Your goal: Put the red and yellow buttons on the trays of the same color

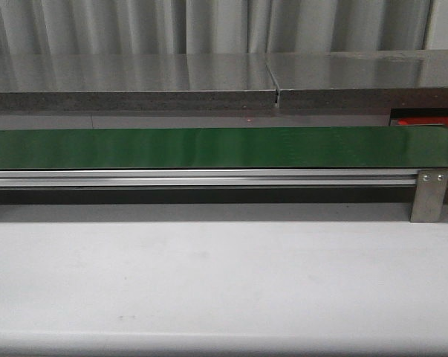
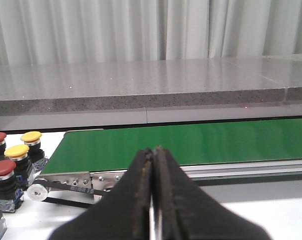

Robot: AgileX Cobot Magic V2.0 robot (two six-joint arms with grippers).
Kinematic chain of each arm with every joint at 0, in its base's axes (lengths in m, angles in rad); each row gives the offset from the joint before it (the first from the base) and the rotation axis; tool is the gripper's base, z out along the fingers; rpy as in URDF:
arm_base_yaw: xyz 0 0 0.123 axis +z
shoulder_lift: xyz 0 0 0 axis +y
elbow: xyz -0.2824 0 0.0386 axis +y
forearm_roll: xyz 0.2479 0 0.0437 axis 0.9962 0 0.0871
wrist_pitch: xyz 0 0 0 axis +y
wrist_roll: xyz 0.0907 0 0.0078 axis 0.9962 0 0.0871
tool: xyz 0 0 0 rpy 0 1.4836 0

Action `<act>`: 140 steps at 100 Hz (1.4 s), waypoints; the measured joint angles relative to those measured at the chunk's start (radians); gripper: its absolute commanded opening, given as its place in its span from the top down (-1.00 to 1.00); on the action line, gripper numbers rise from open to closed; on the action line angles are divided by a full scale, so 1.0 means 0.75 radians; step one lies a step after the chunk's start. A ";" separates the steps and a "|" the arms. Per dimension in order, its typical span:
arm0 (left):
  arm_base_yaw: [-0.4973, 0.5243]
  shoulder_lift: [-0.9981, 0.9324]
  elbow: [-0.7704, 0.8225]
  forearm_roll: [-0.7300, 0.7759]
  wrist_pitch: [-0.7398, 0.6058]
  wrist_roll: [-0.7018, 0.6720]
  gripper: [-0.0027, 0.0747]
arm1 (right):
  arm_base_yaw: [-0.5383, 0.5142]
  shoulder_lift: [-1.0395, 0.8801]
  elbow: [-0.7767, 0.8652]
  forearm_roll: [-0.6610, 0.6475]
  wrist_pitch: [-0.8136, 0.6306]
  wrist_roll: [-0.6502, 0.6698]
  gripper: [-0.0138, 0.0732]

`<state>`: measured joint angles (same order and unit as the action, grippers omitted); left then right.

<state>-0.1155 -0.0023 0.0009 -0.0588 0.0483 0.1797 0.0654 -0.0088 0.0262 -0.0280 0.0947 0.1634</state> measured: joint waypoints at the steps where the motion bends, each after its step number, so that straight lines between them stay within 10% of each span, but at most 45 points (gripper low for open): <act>1: 0.000 0.000 0.000 0.000 0.000 0.000 0.98 | 0.000 0.000 0.000 0.000 0.000 0.000 0.83; 49: 0.000 0.000 -0.021 -0.047 -0.064 0.000 0.98 | 0.000 0.000 0.000 0.000 0.000 0.000 0.83; 108: 0.245 0.704 -0.755 -0.137 0.592 -0.005 0.98 | 0.000 0.000 0.000 0.000 0.000 0.000 0.83; 140: 0.250 0.960 -0.898 -0.137 0.647 -0.005 0.98 | 0.000 0.000 0.000 0.000 0.000 0.000 0.83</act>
<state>0.0718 0.7179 -0.6727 -0.1616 0.5334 0.1760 0.0654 -0.0088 0.0262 -0.0280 0.0947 0.1634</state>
